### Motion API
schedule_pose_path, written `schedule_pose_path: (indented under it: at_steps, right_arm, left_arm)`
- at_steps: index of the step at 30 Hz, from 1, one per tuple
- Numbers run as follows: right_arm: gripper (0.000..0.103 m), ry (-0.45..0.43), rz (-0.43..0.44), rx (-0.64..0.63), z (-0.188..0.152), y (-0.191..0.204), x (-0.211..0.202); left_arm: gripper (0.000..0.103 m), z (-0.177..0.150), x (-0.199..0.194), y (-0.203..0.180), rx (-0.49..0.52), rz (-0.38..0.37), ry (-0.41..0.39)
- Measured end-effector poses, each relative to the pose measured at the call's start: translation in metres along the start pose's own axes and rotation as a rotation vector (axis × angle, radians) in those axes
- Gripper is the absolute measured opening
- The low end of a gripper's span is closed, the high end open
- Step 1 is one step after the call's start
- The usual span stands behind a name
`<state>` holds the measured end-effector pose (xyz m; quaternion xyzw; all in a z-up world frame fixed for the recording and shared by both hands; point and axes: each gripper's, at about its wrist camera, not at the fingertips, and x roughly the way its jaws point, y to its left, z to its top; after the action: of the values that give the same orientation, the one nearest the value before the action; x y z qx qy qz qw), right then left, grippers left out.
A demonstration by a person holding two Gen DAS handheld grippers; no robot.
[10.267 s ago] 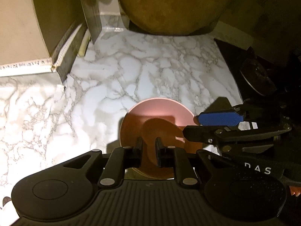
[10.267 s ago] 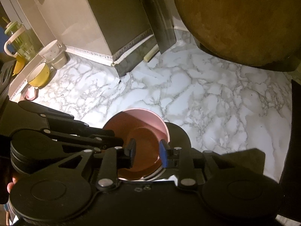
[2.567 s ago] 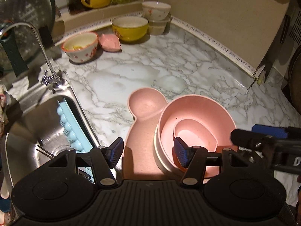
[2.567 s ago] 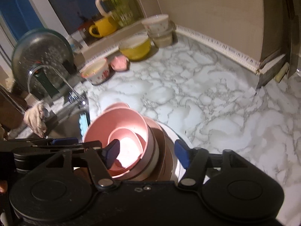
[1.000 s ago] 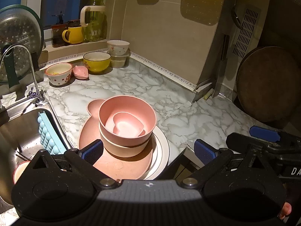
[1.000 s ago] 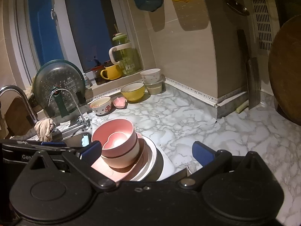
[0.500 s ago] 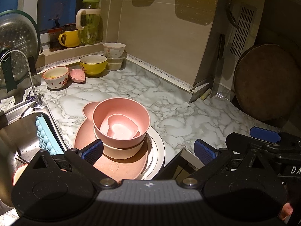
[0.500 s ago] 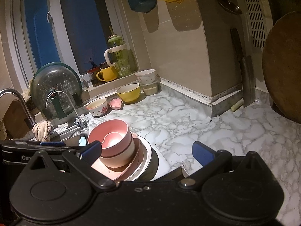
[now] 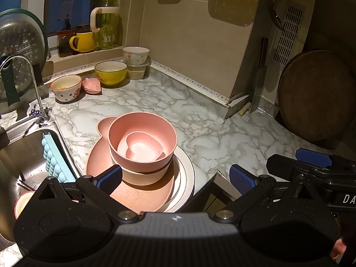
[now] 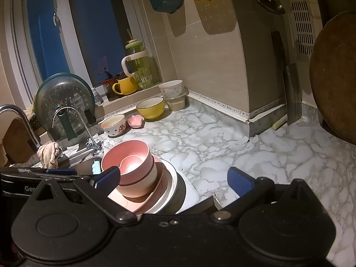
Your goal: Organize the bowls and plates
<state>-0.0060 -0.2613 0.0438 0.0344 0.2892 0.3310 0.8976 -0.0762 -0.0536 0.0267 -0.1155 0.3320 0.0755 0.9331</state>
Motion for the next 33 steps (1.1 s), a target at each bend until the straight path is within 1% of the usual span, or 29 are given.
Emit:
schedule_pose_path:
  at_steps: [16,25,33]
  right_arm:
    - [0.103,0.036,0.004,0.001,-0.002,-0.003,0.005]
    - [0.103,0.055,0.012,0.002,-0.004,-0.003,0.007]
    - [0.103,0.074,0.021,0.005,-0.004,-0.004,0.012]
  left_arm:
    - [0.103,-0.004,0.006,0.002,-0.026,0.03,0.048]
    - [0.103,-0.007,0.008,0.004,-0.05,0.041,0.066]
    - [0.103,-0.007,0.009,0.003,-0.05,0.045,0.07]
